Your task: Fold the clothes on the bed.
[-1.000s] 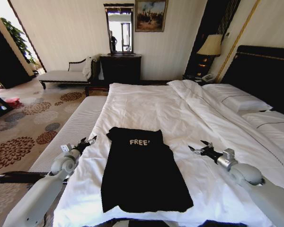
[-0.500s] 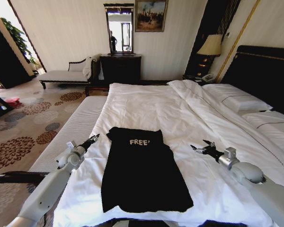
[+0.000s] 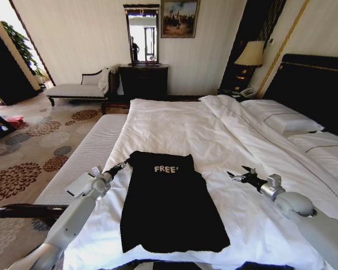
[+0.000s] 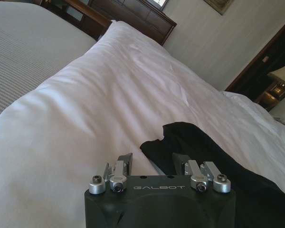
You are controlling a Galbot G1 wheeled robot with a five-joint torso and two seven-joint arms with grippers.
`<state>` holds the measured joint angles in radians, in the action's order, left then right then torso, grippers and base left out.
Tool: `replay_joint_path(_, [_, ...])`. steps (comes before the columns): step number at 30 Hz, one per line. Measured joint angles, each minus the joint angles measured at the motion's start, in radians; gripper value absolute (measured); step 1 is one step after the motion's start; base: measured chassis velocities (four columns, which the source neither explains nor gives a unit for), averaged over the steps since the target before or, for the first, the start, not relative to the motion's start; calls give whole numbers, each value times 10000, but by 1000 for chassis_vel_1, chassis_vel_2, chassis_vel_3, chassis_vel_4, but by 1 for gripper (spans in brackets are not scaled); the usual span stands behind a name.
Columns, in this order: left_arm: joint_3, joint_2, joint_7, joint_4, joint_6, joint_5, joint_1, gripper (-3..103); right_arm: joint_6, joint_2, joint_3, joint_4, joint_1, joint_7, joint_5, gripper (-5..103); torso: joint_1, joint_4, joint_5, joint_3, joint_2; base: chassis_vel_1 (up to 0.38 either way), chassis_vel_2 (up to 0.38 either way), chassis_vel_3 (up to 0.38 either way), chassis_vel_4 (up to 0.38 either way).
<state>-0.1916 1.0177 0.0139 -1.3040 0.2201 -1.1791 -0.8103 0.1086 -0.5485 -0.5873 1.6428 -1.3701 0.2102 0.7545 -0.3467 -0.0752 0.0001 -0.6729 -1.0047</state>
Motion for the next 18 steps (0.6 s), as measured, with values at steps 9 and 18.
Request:
replay_joint_path(9, [137, 263, -23, 180, 45, 77, 252, 52, 46, 7, 53, 76, 18, -11, 17, 100, 0, -1, 0, 0, 0, 0, 0, 0, 0])
replay_joint_path(18, [314, 489, -130, 469, 109, 86, 438, 53, 50, 22, 13, 118, -24, -14, 35, 100, 0, -2, 0, 0, -1, 0, 0, 0, 0])
